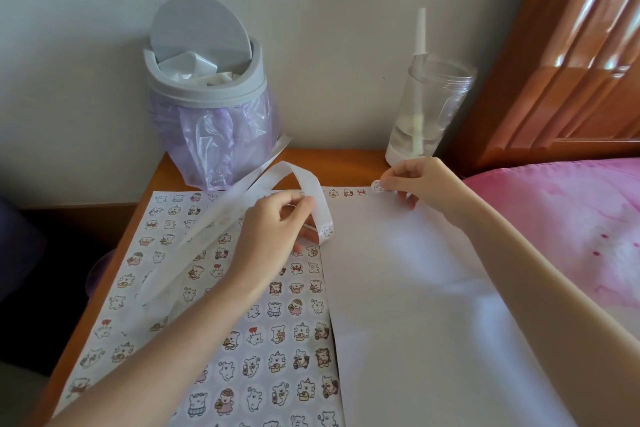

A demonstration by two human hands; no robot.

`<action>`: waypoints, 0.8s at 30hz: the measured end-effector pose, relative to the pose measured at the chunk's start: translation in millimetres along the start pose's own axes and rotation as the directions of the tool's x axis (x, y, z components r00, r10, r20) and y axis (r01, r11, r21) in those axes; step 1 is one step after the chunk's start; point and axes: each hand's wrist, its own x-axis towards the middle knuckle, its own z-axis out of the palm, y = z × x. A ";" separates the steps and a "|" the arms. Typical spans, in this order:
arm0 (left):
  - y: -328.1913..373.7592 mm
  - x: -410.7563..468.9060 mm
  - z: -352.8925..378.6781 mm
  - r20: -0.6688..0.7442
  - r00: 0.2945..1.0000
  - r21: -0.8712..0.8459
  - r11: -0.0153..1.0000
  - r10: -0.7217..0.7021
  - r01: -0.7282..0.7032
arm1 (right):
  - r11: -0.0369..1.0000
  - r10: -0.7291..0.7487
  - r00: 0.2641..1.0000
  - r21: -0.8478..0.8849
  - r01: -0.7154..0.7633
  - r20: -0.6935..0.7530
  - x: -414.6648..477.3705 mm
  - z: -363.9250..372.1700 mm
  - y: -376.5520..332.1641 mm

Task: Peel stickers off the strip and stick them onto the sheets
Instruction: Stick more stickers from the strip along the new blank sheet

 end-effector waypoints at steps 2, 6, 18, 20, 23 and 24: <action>-1.4 0.3 -0.2 0.002 1.000 0.011 1.000 -0.004 0.004 | 1.000 0.008 1.000 -0.003 -0.008 0.004 2.0 0.0 -0.3; -2.5 0.7 0.6 0.004 1.000 0.014 1.000 -0.010 0.009 | 1.000 0.001 1.000 0.008 -0.001 0.000 1.3 -2.4 2.5; -4.1 1.8 1.4 0.005 1.000 0.002 1.000 -0.008 0.008 | 1.000 0.019 0.998 0.013 -0.020 0.051 3.7 -1.0 3.7; -4.6 2.2 1.3 0.007 1.000 0.004 1.000 -0.007 0.007 | 1.000 0.023 0.998 -0.005 -0.022 0.059 4.4 -0.7 2.4; -4.9 2.3 1.0 0.008 1.000 0.016 1.000 -0.002 0.002 | 0.999 0.026 0.998 -0.021 -0.024 0.055 5.3 -0.1 1.9; -5.0 2.3 0.9 0.008 1.000 0.020 1.000 -0.001 0.001 | 0.999 0.024 0.998 -0.023 -0.023 0.054 5.4 0.0 1.9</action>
